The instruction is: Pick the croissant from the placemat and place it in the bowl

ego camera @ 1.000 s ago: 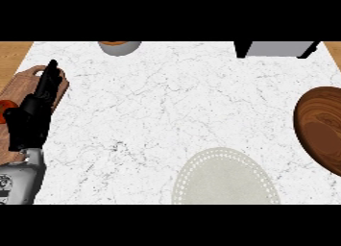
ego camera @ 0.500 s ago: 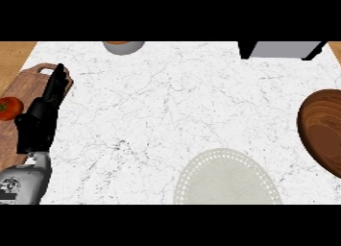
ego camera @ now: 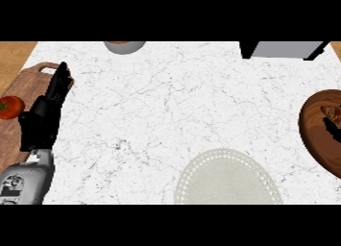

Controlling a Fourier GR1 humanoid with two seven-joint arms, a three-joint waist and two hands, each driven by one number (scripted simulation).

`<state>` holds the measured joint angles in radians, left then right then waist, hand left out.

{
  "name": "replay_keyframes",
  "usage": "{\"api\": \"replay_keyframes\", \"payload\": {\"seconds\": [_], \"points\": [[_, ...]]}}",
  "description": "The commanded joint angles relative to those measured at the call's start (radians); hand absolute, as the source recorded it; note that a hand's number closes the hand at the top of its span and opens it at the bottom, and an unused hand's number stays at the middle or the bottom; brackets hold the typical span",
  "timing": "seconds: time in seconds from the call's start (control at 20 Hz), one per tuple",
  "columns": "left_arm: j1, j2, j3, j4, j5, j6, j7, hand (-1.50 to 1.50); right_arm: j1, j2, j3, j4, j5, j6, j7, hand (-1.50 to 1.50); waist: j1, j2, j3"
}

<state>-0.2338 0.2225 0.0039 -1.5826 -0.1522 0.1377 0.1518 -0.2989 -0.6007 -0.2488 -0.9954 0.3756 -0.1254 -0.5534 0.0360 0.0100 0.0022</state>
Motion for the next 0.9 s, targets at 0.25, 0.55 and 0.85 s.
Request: {"api": "replay_keyframes", "payload": {"seconds": [0.25,0.55,0.85], "points": [[-0.007,-0.034,-0.026,-0.002,-0.044,0.033,0.008,0.0,-0.233,0.015,-0.006,0.478,-0.016,0.156,-0.179,-1.5,0.005,0.005,0.002],[-0.003,-0.001,0.033,0.037,0.012,-0.015,-0.036,0.0,-0.365,-0.025,-0.07,0.633,-0.065,0.265,-0.296,-1.5,0.0,0.006,0.001],[-0.007,-0.005,0.026,-0.049,0.003,-0.011,0.047,0.0,-0.347,-0.131,-0.15,0.74,-0.129,0.393,-0.374,-1.5,-0.009,0.002,0.001]]}}
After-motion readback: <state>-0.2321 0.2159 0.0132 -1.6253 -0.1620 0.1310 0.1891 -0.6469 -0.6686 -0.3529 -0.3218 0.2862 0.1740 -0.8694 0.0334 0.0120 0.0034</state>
